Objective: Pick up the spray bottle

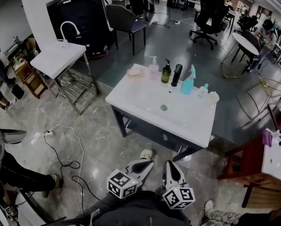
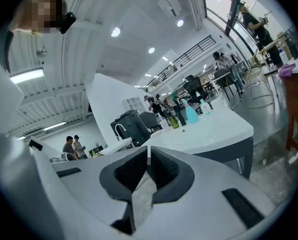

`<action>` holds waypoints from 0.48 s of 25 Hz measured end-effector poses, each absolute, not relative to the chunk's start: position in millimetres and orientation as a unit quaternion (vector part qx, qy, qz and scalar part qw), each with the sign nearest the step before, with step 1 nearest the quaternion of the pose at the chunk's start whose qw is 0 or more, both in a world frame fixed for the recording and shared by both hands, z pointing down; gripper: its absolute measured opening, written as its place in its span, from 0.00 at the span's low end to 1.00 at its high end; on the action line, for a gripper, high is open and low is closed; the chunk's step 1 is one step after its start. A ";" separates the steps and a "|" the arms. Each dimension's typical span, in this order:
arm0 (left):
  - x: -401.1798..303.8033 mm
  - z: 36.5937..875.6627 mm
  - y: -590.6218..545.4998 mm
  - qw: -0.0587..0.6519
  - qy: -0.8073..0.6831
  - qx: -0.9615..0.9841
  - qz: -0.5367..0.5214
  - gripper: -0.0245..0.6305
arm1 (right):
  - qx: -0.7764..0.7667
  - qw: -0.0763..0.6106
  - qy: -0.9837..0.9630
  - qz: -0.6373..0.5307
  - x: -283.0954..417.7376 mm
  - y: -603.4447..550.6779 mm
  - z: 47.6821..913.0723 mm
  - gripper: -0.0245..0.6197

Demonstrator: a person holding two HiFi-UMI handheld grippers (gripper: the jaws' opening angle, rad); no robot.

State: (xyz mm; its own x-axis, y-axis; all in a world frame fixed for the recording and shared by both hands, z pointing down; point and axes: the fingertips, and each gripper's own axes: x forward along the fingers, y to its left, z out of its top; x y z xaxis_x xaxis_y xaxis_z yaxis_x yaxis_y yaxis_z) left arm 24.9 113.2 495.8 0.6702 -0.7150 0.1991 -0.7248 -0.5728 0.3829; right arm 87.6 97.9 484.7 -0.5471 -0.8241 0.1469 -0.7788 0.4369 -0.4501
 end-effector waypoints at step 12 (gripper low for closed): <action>10.8 488.8 18.8 0.222 -0.413 0.883 0.001 0.05 | -0.496 0.045 0.837 -0.228 93.8 -0.5 478.6 0.06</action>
